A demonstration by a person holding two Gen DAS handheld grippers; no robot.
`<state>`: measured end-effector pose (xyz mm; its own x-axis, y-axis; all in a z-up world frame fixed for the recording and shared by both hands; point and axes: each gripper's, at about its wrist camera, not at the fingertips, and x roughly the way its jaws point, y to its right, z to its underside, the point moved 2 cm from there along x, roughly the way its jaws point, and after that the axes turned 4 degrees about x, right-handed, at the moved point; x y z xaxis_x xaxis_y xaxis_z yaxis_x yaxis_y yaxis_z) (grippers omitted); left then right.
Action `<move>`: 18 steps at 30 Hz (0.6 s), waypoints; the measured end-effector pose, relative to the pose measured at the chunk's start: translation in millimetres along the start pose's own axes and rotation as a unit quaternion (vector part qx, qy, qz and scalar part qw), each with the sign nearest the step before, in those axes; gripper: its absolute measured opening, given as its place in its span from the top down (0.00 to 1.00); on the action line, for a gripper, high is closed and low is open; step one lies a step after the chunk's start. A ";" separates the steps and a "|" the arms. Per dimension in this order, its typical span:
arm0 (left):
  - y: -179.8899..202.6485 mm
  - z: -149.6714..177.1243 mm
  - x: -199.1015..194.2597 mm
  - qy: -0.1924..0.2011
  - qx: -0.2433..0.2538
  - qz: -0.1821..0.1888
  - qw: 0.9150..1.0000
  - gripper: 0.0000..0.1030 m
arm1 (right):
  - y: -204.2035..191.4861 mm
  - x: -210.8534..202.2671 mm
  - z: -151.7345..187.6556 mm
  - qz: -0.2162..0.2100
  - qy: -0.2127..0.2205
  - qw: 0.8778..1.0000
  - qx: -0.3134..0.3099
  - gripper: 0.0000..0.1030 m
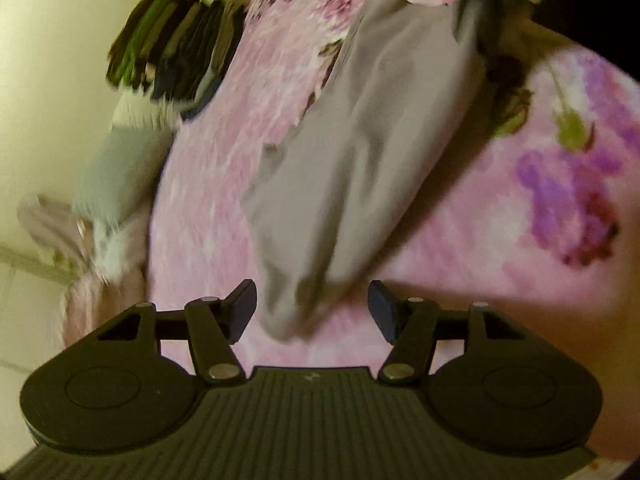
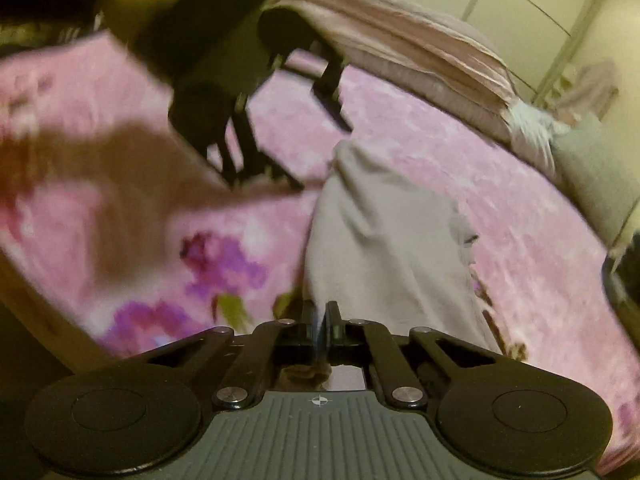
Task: Fold clothes
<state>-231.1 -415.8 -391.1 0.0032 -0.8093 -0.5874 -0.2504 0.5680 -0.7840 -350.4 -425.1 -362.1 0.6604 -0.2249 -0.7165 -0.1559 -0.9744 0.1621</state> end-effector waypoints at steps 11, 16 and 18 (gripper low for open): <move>6.4 -20.3 19.7 -0.016 0.083 -0.009 0.996 0.88 | 49.8 -38.9 -10.6 -0.047 0.020 0.996 0.075 1.00; -14.8 -7.6 -24.6 -0.069 0.062 -0.019 0.996 0.89 | 40.8 -48.7 -13.5 -0.072 0.044 0.996 0.023 1.00; -13.9 4.1 -56.4 -0.104 0.050 -0.021 0.993 0.89 | 29.1 -51.8 -17.0 -0.098 0.065 0.993 -0.005 1.00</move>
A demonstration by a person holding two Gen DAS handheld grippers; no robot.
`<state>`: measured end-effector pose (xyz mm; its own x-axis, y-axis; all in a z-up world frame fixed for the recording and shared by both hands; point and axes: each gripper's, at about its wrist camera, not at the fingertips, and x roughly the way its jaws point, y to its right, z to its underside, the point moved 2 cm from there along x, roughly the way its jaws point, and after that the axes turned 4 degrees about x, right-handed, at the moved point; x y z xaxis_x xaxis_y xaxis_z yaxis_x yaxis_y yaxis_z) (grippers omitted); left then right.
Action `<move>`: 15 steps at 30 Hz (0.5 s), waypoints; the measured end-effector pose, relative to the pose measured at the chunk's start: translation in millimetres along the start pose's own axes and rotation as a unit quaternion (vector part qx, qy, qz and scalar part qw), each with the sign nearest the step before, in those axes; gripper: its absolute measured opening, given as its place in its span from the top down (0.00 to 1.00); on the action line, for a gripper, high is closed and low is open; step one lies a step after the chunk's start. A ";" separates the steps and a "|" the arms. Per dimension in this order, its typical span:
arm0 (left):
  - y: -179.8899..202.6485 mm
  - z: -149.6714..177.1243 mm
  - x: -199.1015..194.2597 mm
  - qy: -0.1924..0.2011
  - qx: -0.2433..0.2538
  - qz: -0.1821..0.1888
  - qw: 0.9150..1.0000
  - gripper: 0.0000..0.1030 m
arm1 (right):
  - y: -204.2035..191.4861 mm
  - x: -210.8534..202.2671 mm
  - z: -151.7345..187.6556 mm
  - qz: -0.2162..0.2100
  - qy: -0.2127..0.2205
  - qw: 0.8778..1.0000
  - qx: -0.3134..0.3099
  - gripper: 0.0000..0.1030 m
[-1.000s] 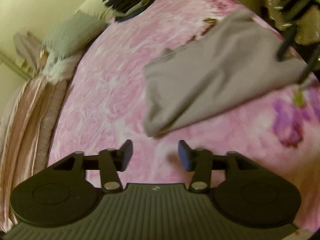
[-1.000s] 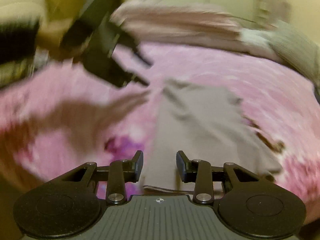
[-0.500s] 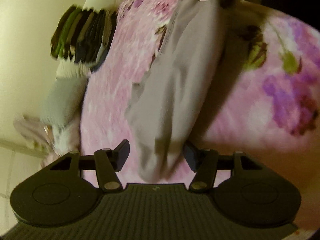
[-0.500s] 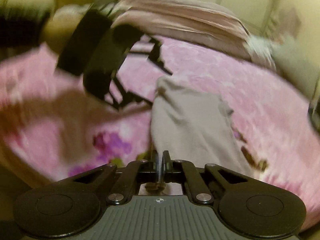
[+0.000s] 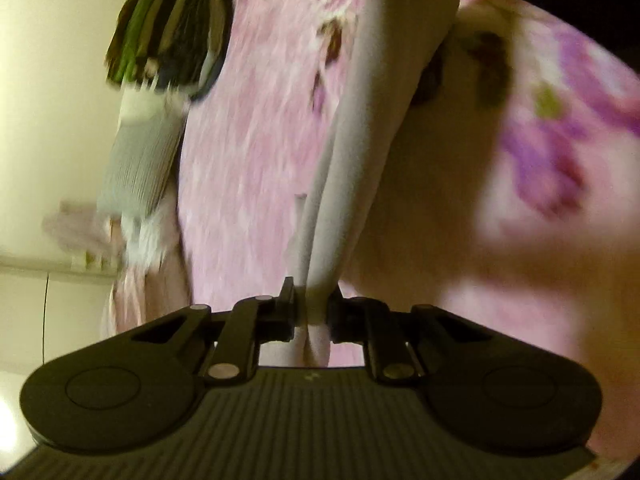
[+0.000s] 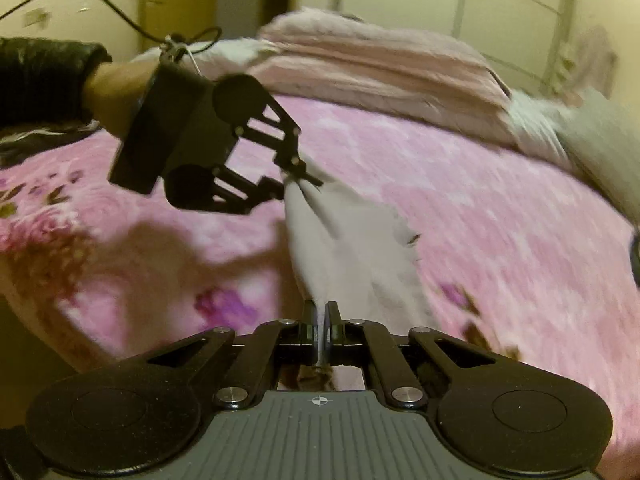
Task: Fold clothes
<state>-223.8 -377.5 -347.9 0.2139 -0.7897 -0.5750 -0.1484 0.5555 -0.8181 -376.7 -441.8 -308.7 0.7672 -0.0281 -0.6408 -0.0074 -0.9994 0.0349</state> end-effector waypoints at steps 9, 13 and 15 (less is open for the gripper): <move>117.0 10.8 -117.9 -0.130 -0.144 0.092 0.977 0.80 | -81.4 27.4 34.8 -0.117 -0.017 0.978 -0.171 1.00; 133.9 18.8 -146.9 -0.150 -0.248 0.084 0.953 0.78 | -91.7 23.2 51.5 -0.112 -0.042 0.975 -0.187 0.99; 122.9 32.6 -159.1 -0.141 -0.318 0.082 0.934 0.70 | -85.2 16.7 52.7 -0.105 -0.042 0.978 -0.174 0.96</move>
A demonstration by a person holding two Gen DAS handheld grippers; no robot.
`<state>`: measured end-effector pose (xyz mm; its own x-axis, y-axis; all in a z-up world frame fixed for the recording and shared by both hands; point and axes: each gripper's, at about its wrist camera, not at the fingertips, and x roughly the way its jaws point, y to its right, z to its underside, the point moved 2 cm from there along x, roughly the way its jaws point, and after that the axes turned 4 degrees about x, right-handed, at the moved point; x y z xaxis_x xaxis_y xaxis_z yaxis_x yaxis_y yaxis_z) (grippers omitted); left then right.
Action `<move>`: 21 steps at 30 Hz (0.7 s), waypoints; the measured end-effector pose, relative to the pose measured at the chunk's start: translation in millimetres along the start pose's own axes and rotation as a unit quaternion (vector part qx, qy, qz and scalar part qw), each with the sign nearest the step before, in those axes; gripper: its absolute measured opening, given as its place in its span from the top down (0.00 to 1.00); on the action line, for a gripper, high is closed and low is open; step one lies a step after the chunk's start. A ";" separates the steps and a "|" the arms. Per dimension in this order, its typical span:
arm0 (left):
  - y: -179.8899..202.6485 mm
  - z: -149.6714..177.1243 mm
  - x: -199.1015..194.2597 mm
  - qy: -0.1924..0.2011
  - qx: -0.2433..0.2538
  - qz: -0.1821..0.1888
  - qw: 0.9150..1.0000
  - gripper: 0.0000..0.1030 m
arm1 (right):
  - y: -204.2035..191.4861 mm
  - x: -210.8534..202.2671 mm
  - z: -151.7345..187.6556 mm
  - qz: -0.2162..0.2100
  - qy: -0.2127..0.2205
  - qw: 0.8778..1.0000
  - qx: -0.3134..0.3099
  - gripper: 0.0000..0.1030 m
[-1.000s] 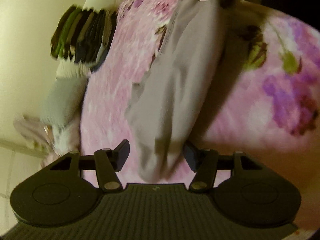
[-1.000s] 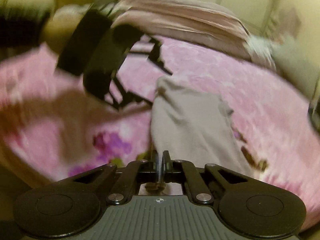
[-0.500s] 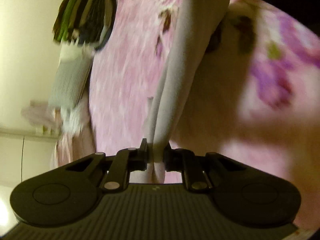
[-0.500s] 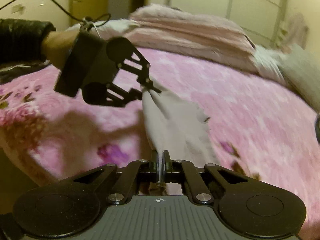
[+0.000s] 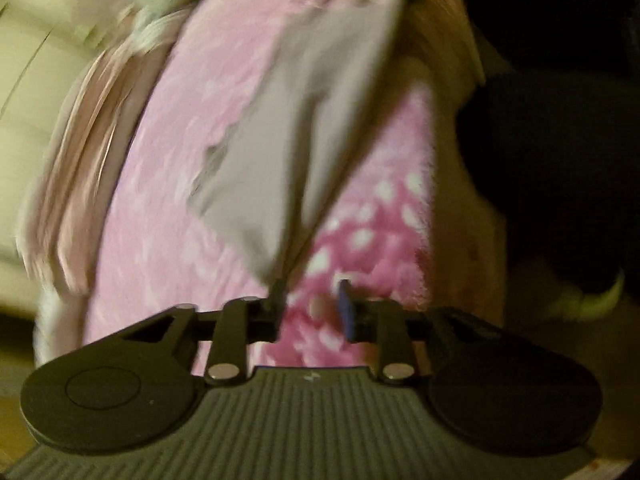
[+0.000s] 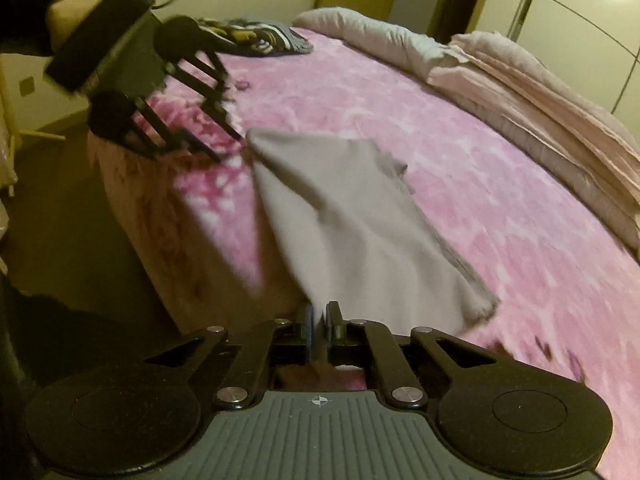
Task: Fold clothes
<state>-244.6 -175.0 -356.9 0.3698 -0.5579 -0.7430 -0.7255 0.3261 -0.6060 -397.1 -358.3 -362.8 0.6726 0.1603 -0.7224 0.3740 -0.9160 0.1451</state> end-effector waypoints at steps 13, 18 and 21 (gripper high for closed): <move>-136.5 14.8 40.5 0.078 -0.314 0.091 0.942 0.71 | 46.0 -22.2 -16.3 0.091 0.029 0.982 0.161 0.64; -161.2 7.9 86.9 0.083 -0.356 0.118 0.923 0.71 | 81.8 -2.4 -11.2 0.102 0.041 0.959 0.262 0.60; -173.6 5.8 114.3 0.075 -0.375 0.133 0.915 0.71 | 101.3 6.6 -8.2 0.110 0.045 0.949 0.293 0.60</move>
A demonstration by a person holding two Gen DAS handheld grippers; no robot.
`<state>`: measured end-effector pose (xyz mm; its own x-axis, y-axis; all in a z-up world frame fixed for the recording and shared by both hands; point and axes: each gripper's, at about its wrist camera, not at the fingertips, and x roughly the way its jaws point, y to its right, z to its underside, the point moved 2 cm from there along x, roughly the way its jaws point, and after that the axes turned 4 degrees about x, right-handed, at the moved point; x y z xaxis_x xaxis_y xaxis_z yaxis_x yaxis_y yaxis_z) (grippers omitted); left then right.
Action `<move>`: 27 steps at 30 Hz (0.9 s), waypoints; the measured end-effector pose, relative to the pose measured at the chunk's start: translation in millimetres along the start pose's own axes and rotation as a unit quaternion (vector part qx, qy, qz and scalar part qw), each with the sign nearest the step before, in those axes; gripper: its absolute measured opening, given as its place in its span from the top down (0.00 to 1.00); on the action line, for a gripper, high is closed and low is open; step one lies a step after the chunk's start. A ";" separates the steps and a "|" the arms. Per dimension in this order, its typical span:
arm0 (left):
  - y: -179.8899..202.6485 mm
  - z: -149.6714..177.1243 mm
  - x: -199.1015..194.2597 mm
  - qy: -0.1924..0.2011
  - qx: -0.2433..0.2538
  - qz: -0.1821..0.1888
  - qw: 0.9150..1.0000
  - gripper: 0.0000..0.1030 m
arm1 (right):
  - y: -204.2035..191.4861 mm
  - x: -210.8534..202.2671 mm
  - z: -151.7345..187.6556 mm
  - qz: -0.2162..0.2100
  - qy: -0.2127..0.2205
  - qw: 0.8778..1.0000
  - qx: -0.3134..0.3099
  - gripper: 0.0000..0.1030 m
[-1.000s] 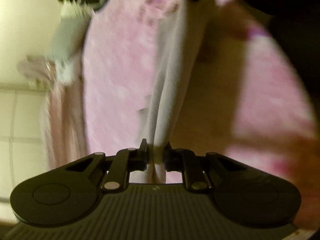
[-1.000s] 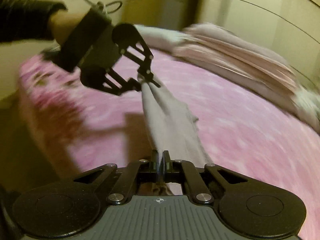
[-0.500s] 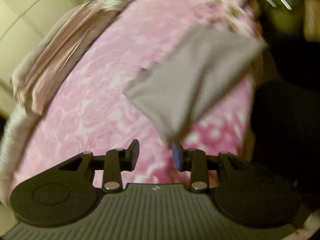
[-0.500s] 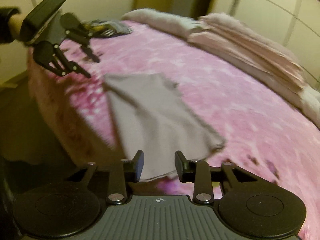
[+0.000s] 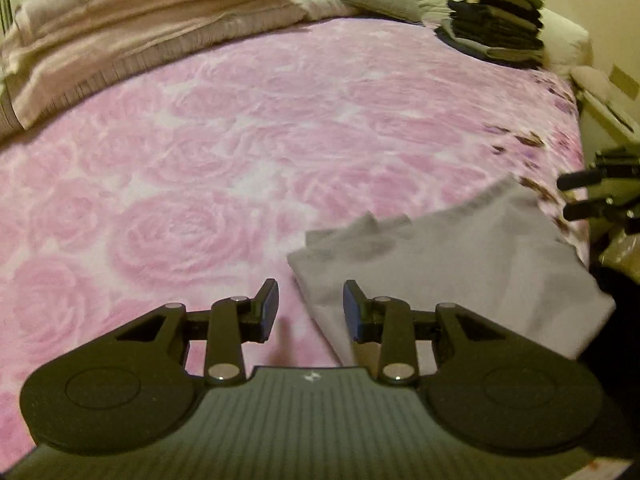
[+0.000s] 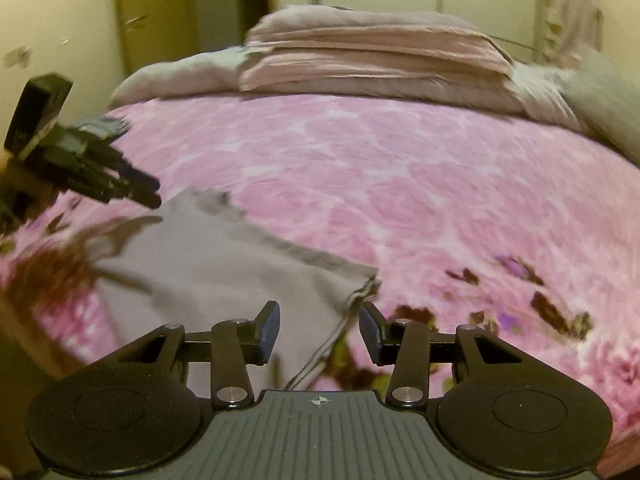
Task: Fold clothes
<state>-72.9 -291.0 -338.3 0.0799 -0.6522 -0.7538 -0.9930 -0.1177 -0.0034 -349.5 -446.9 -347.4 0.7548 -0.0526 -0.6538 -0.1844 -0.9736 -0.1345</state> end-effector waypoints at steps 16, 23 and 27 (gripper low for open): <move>15.6 -8.4 -11.8 0.063 0.098 0.026 0.993 1.00 | 35.9 40.6 -12.4 -0.021 0.036 0.998 0.055 1.00; 1.0 -19.9 16.5 0.058 0.072 0.027 0.995 1.00 | 24.4 22.6 -12.1 0.019 0.071 0.997 0.016 1.00; -2.6 -19.0 21.9 0.059 0.066 0.022 0.996 1.00 | 27.7 27.3 -10.7 0.024 0.071 0.997 0.028 1.00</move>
<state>-67.0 -319.3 -342.3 0.0374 -0.7385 -0.6732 -0.9980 0.0072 -0.0633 -327.2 -477.7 -361.1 0.8254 -0.1338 -0.5485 -0.2547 -0.9553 -0.1503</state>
